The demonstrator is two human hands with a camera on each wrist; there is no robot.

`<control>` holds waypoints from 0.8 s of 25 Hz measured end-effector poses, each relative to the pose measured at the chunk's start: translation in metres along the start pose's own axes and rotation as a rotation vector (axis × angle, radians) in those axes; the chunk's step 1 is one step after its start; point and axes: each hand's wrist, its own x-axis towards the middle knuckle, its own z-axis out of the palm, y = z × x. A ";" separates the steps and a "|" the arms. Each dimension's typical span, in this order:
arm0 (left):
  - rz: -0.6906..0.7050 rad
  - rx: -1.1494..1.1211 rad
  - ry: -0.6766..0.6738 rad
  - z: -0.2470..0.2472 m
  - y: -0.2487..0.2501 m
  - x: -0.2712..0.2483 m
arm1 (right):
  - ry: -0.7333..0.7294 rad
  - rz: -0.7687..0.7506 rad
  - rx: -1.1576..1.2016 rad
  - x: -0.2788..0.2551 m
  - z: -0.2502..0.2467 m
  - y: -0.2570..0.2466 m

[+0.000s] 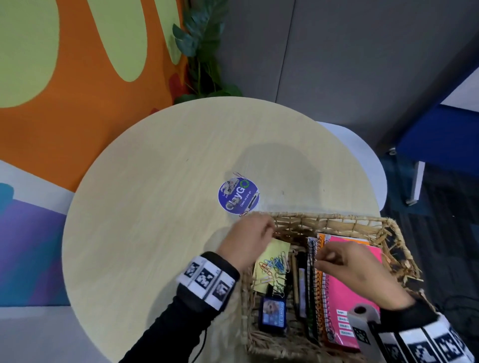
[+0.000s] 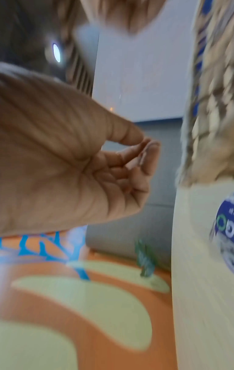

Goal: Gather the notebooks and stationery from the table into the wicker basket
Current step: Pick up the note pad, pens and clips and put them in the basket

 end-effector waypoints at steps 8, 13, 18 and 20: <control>-0.338 0.084 0.019 0.005 -0.087 0.080 | 0.160 -0.076 0.021 0.062 -0.057 -0.039; -0.347 0.157 -0.163 0.017 -0.092 0.107 | 0.121 -0.206 -0.221 0.131 -0.086 -0.079; -0.322 0.133 -0.160 0.015 -0.093 0.102 | -0.043 -0.282 -0.357 0.236 -0.051 -0.112; -0.332 -0.032 -0.019 0.010 -0.097 0.091 | -0.120 -0.264 -0.399 0.276 -0.019 -0.114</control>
